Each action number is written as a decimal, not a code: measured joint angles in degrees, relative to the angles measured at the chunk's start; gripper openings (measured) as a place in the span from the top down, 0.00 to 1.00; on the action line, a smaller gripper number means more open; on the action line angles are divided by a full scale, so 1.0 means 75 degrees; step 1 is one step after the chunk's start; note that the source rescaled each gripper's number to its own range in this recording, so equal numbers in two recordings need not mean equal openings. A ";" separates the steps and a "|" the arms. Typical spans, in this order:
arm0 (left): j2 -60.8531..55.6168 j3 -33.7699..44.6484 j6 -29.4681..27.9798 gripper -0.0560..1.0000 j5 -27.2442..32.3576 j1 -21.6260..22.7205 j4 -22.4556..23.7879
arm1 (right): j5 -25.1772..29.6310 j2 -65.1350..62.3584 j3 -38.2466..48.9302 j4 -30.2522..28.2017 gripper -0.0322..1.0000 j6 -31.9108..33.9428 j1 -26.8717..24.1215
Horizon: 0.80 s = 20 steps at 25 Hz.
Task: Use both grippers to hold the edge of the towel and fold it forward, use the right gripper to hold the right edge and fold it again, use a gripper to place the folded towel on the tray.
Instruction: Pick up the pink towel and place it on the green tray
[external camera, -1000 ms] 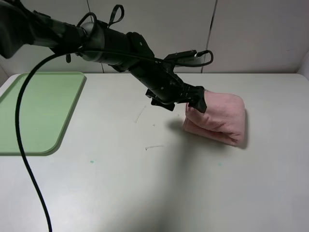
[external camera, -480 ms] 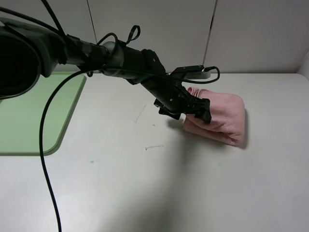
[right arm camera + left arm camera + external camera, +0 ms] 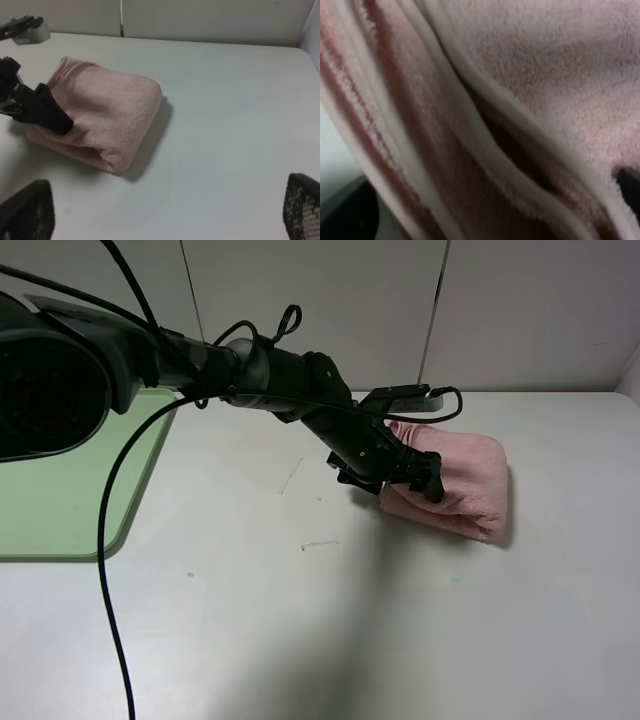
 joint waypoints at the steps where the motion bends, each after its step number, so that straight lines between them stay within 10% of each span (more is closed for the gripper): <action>1: 0.0007 -0.0016 0.0007 0.09 -0.0007 0.0000 0.0000 | 0.0000 0.0000 0.0000 0.0000 0.00 0.0000 0.0000; 6: 0.0050 -0.0023 0.0007 0.24 -0.0038 0.0000 0.0000 | 0.0000 0.0000 0.0000 0.0006 0.00 0.0000 0.0000; 15: 0.0138 -0.0014 0.0000 0.80 -0.0006 0.0000 0.0119 | 0.0000 0.0000 0.0000 0.0006 0.00 0.0000 0.0000; 20: 0.0138 -0.0014 -0.0017 0.84 -0.0019 0.0000 0.0231 | 0.0000 0.0000 0.0000 0.0006 0.00 0.0000 0.0000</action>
